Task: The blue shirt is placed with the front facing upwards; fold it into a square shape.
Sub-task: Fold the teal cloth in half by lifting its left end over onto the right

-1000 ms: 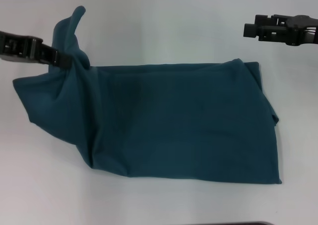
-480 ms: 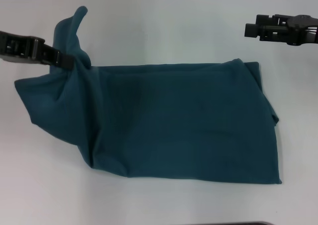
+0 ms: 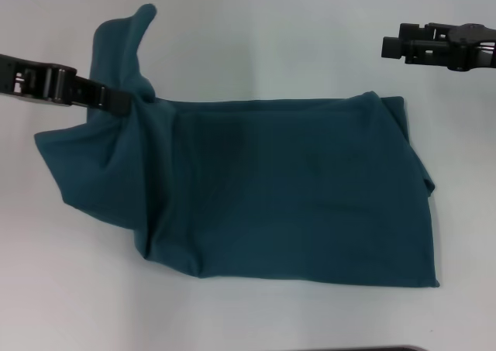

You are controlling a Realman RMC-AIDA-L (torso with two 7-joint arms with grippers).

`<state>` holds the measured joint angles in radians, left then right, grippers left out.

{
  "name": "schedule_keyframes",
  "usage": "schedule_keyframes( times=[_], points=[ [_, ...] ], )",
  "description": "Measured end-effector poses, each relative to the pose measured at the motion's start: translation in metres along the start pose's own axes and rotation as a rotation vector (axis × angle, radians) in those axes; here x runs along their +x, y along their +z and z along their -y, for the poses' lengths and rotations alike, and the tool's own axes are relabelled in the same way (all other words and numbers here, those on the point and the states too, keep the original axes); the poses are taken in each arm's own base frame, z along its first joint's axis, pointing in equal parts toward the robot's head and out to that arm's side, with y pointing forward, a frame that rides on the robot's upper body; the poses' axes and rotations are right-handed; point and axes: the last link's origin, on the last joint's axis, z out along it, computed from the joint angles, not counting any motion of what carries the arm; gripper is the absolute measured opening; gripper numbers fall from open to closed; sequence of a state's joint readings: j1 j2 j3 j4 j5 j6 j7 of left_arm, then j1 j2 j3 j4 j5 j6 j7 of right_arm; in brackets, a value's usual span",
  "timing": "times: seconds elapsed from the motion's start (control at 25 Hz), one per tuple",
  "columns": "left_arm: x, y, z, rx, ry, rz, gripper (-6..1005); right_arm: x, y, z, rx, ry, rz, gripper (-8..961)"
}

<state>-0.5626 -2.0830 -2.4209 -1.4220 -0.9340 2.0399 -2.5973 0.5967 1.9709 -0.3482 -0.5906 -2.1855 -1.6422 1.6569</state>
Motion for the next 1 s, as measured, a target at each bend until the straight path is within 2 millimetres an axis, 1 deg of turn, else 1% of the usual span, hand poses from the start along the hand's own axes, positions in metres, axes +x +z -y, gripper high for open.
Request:
schedule_keyframes(
  times=[0.44,0.76,1.0],
  points=[
    [0.005,0.014,-0.017,-0.097,0.055,0.011,16,-0.001,0.001,0.0,-0.004,0.0,-0.002,853],
    [0.012,0.037,-0.034,-0.177,0.092,0.016,15,-0.003,0.002,-0.001,-0.007,-0.004,-0.002,854],
    [0.016,0.055,-0.039,-0.223,0.104,0.026,15,-0.003,0.003,-0.001,-0.008,-0.009,-0.003,854]
  ],
)
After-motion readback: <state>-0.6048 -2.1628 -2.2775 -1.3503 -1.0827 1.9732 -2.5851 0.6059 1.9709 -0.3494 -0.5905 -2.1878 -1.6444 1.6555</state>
